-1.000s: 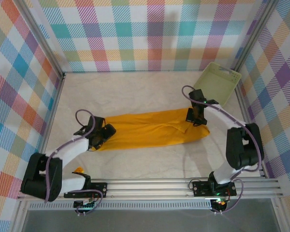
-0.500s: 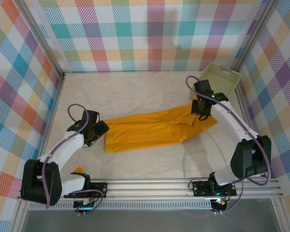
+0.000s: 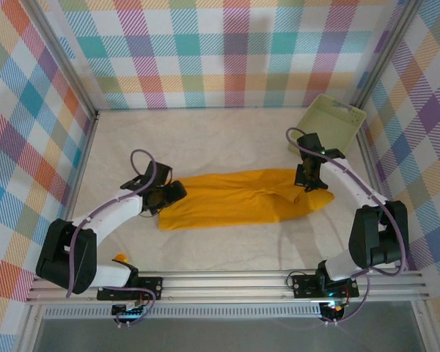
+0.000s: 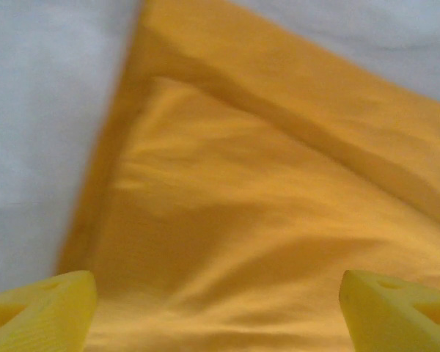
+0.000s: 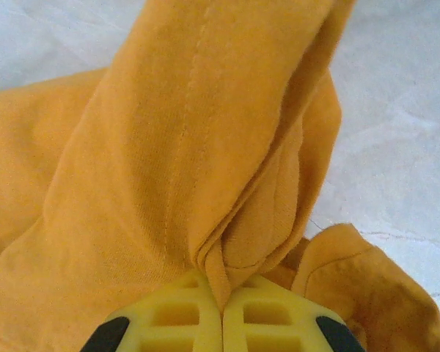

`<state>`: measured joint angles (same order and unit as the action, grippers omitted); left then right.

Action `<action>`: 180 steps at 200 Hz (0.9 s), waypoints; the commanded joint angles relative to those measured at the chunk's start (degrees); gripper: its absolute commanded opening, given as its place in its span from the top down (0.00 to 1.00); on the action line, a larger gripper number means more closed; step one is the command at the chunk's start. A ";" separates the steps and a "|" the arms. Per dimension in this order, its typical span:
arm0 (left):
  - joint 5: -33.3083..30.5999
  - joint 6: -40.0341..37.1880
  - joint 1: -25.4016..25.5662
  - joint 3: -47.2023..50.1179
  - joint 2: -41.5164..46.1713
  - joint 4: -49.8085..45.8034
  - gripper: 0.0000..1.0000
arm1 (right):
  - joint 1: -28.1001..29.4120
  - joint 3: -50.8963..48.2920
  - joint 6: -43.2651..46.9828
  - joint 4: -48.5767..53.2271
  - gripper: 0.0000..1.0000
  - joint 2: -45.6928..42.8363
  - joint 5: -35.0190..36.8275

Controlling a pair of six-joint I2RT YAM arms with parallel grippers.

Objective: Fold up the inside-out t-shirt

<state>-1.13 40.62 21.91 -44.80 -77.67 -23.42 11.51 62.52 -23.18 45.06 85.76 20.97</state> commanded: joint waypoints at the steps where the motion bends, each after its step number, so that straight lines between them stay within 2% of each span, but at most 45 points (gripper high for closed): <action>1: -1.41 0.07 2.62 -3.32 -3.18 0.79 0.14 | -2.19 -2.07 -1.78 -2.62 1.00 -1.09 -0.82; 26: 0.75 0.86 2.88 -5.00 -9.63 3.99 0.15 | -3.38 -2.84 -2.42 -4.33 1.00 0.84 -2.25; 50: 0.22 0.96 2.49 -6.96 -16.51 4.93 0.15 | -3.67 -3.14 -3.34 -5.10 1.00 2.85 -2.16; 86: 0.44 5.31 -3.89 -2.75 -21.14 7.00 0.14 | -3.96 -4.49 -4.14 -5.92 0.93 3.67 -2.43; 105: -1.85 5.67 -5.98 0.57 -19.02 6.98 0.13 | -3.99 -5.58 -4.41 -6.92 0.85 3.80 -3.57; 157: -1.64 4.38 -9.52 4.66 -14.41 6.99 0.12 | -3.98 -6.63 -4.42 -9.82 0.50 7.82 -10.16; 180: -2.12 4.27 -9.97 5.90 -12.81 6.98 0.12 | -3.95 -6.54 -4.47 -11.03 0.43 9.02 -14.13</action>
<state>-1.13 44.51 13.39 -43.33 -89.25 -8.14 7.84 56.03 -27.29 35.83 93.60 12.10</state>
